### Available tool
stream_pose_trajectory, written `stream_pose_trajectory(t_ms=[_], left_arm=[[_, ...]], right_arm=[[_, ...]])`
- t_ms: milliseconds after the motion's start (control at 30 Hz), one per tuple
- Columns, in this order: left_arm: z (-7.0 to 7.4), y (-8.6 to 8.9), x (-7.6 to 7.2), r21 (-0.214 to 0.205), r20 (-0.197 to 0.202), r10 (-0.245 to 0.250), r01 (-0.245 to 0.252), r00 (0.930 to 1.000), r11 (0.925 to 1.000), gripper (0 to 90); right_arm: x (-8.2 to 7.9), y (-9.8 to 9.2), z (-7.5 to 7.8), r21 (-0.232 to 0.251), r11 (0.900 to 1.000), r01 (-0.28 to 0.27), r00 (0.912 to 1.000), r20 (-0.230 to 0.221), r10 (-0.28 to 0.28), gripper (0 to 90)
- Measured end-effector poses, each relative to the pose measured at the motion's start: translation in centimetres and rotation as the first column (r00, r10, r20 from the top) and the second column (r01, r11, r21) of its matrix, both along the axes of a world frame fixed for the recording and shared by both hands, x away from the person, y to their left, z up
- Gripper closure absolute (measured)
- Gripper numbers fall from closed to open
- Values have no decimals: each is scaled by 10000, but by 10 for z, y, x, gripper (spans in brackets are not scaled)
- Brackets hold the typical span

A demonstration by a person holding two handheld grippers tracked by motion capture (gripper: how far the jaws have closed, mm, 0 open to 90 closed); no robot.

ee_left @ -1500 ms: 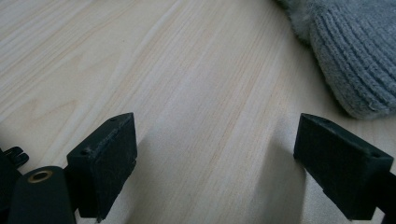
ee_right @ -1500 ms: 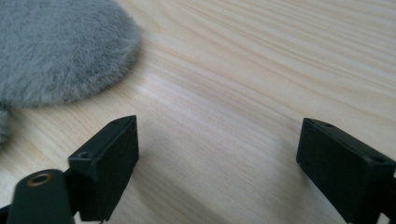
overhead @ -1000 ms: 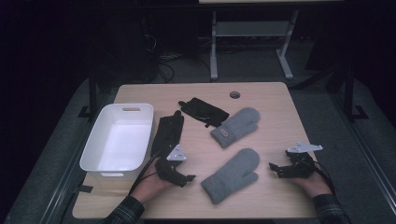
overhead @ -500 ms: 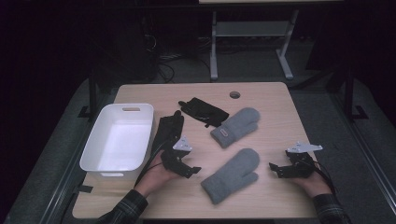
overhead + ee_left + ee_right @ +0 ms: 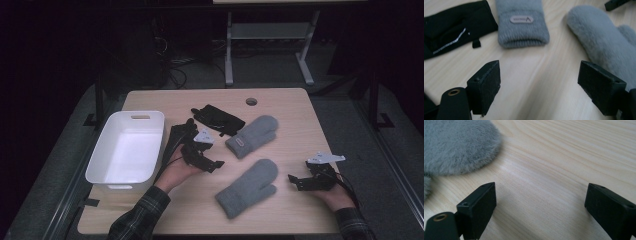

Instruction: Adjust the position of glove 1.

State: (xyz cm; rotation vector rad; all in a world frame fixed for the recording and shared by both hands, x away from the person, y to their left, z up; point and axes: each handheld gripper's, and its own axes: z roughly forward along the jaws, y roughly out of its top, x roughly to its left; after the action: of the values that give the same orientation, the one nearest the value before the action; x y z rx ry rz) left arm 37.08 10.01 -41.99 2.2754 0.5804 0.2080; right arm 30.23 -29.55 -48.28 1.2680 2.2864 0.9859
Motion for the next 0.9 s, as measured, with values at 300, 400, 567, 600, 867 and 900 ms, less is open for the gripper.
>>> stream_pose_trajectory(t_ms=[300, 400, 567, 600, 867, 900], left_arm=[[8, -29, 27, -147, 198, -139, 141, 9997, 9998, 175], [8, -38, 35, -195, 129, -247, 249, 9996, 9995, 174], [8, -53, 49, -231, 170, -254, 258, 9995, 9994, 177], [8, -56, 52, -241, 159, -288, 292, 9995, 9993, 178], [1, -83, 76, -216, 177, -224, 228, 9996, 9995, 213], [0, -87, 79, -98, 176, -269, 271, 9995, 9996, 220]], right_arm=[[0, 0, 0, 5, 10000, 27, 10000, 4, -27, 100], [0, 0, 0, 0, 10000, 22, 10000, 11, -22, 101], [0, 0, 0, 1, 10000, 23, 10000, 8, -23, 101], [0, 0, 0, 1, 10000, 24, 10000, 8, -24, 100], [0, 0, 0, 11, 10000, -3, 10000, -7, 3, 100], [0, 0, 0, 19, 10000, 0, 10000, -7, 0, 101]])
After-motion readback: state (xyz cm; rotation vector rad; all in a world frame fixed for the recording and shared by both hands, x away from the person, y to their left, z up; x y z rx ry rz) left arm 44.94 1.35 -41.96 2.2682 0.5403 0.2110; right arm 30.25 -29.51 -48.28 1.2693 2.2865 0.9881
